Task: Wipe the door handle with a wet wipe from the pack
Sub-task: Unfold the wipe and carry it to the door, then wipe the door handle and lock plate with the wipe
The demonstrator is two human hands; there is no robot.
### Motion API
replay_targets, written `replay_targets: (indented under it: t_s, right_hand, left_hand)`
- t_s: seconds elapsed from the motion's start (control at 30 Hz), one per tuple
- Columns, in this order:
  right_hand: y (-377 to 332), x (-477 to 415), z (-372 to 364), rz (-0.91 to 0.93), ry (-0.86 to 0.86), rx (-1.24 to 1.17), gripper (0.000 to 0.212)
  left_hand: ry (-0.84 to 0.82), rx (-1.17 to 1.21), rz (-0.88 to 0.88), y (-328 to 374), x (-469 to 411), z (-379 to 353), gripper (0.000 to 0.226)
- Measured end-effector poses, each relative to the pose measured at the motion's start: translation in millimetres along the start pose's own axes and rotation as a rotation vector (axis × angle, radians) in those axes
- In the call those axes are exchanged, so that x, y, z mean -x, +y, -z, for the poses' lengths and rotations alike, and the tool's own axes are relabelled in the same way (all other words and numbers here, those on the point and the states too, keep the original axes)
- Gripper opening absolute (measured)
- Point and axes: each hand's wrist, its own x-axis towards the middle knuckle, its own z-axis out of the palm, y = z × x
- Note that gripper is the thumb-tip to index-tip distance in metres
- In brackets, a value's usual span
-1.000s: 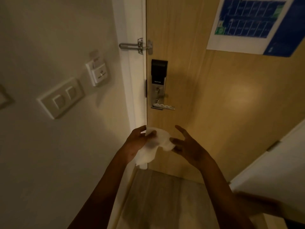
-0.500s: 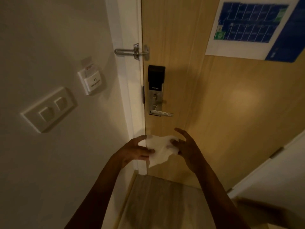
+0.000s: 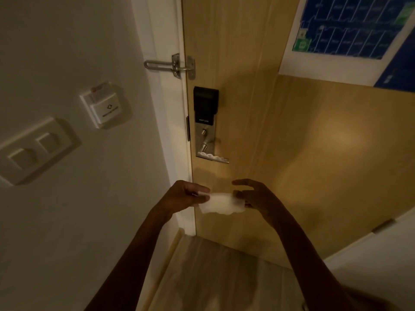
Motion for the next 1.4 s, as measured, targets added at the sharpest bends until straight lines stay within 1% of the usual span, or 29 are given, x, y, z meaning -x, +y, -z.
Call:
replay_targets:
  t_s: [0.07, 0.13, 0.17, 0.23, 0.3, 0.33, 0.4, 0.5, 0.6, 0.63, 0.7, 0.77, 0.8, 0.87, 1.03, 1.13, 1.27, 1.33, 1.4]
  right_hand:
    - [2.0, -4.0, 7.0, 0.06, -0.045, 0.037, 0.024]
    - [3.2, -8.5, 14.0, 0.079, -0.119, 0.074, 0.03]
    - [3.2, -10.9, 16.3, 0.083, -0.149, 0.133, 0.033]
    - [4.0, -18.8, 18.9, 0.134, -0.178, 0.354, 0.036]
    - [5.8, -26.7, 18.7, 0.243, -0.18, 0.551, 0.033]
    - [6.5, -28.9, 17.9, 0.28, -0.169, 0.609, 0.029]
    - [7.3, -32.8, 17.4, 0.323, -0.145, 0.68, 0.022]
    - [6.1, -38.8, 17.7, 0.349, -0.111, 0.712, 0.027]
    - [4.2, -43.4, 15.2, 0.252, -0.112, 0.58, 0.035]
    - [4.5, -43.3, 12.7, 0.195, -0.115, 0.486, 0.035]
    - [6.3, -40.5, 3.6, 0.082, -0.109, 0.205, 0.038]
    - [11.6, -39.9, -4.8, 0.033, -0.105, -0.065, 0.056]
    - [14.8, -41.3, -8.3, 0.036, -0.11, -0.14, 0.065]
    - [20.3, -45.9, -14.4, 0.059, -0.128, -0.196, 0.074]
    - [24.0, -60.8, -24.9, 0.046, -0.179, -0.321, 0.062]
    - [28.2, -62.4, -32.3, 0.025, -0.112, -0.423, 0.056]
    - [26.8, -50.2, -36.3, 0.05, 0.025, -0.465, 0.039]
    - [15.1, -43.2, -35.7, 0.045, 0.194, -0.458, 0.039]
    - [-1.7, -40.2, -32.9, 0.078, 0.401, -0.375, 0.038]
  left_hand:
    - [0.021, -0.044, -0.025, 1.1, -4.3, -4.5, 0.028]
    - [0.055, -0.119, -0.053, 1.8, -9.7, -8.3, 0.03]
    - [0.07, -0.155, -0.066, 2.6, -12.5, -10.5, 0.03]
    - [0.09, -0.219, -0.081, 5.1, -17.6, -14.2, 0.027]
    - [0.101, -0.274, -0.087, 7.2, -22.6, -15.6, 0.023]
    - [0.106, -0.307, -0.095, 8.0, -24.4, -15.5, 0.021]
    - [0.12, -0.359, -0.127, 7.8, -27.5, -13.4, 0.018]
    - [0.141, -0.393, -0.179, 4.7, -31.6, -8.8, 0.017]
    - [0.127, -0.339, -0.176, 1.3, -37.6, -3.2, 0.017]
    - [0.111, -0.305, -0.175, 0.5, -40.1, -0.9, 0.018]
    - [0.056, -0.252, -0.181, -0.7, -47.1, 3.9, 0.018]
    - [-0.008, -0.198, -0.169, -0.8, -55.8, 9.1, 0.018]
    - [-0.029, -0.176, -0.162, -0.3, -60.8, 12.1, 0.018]
    - [-0.055, -0.16, -0.153, -0.3, -71.5, 18.3, 0.016]
    - [-0.145, -0.142, -0.156, -2.5, -93.4, 37.5, 0.016]
    - [-0.175, -0.117, -0.126, -9.1, -102.9, 50.7, 0.01]
    - [-0.216, -0.061, -0.058, -21.3, -117.1, 67.4, 0.01]
    - [-0.201, -0.024, -0.048, -26.9, -124.0, 76.4, 0.012]
    - [-0.148, 0.016, -0.034, -28.9, -132.8, 85.1, 0.013]
